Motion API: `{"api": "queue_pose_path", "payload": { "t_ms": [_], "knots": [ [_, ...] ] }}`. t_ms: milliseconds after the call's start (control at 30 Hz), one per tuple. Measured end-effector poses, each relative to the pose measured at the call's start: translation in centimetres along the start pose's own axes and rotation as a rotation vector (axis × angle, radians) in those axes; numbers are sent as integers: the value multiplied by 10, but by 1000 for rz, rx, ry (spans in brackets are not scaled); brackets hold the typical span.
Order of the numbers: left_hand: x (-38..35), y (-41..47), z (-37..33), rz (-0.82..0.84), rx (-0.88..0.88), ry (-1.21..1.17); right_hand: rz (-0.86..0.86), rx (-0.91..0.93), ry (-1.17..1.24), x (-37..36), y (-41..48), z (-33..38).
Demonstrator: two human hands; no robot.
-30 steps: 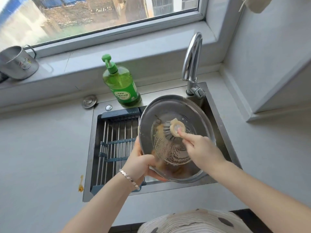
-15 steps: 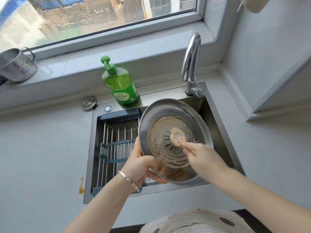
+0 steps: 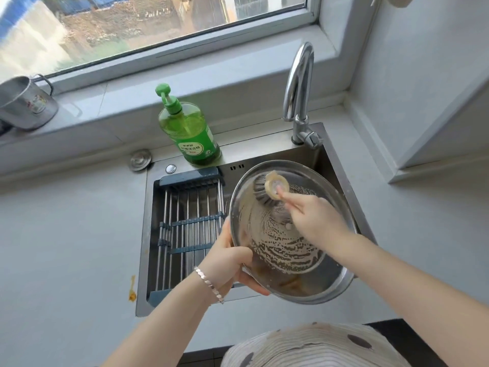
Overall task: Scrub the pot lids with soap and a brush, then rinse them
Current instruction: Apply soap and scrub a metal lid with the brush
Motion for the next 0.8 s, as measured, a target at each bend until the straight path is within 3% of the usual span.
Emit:
{"api": "queue_pose_path", "payload": {
  "t_ms": [100, 267, 333, 500, 567, 700, 800],
  "knots": [
    [-2, -2, -1, 10, 2, 17, -68, -122, -13, 14, 3, -22],
    [-21, -1, -6, 82, -7, -23, -180, -74, 19, 29, 8, -1],
    [-19, 2, -12, 78, -24, -15, -139, 18, 44, 18, 2, 19],
    [8, 2, -18, 10, -45, -37, 159, 348, 30, -29, -57, 64],
    [8, 0, -12, 6, -36, 7, 159, 345, -6, -23, -44, 56],
    [-7, -2, 1, 80, 11, -28, -5, 127, -35, 2, 15, 21],
    [2, -1, -9, 41, -26, -27, 129, 256, 87, -25, -14, 40]
  ]
}}
Point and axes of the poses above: each hand's wrist, its own y-axis towards the middle knuckle, its own x-axis out of the back of the hand, z = x × y, the point moved 10 cm from there along y, towards the middle knuckle, and after that the axes turned 3 degrees about x, right-handed, at the moved point
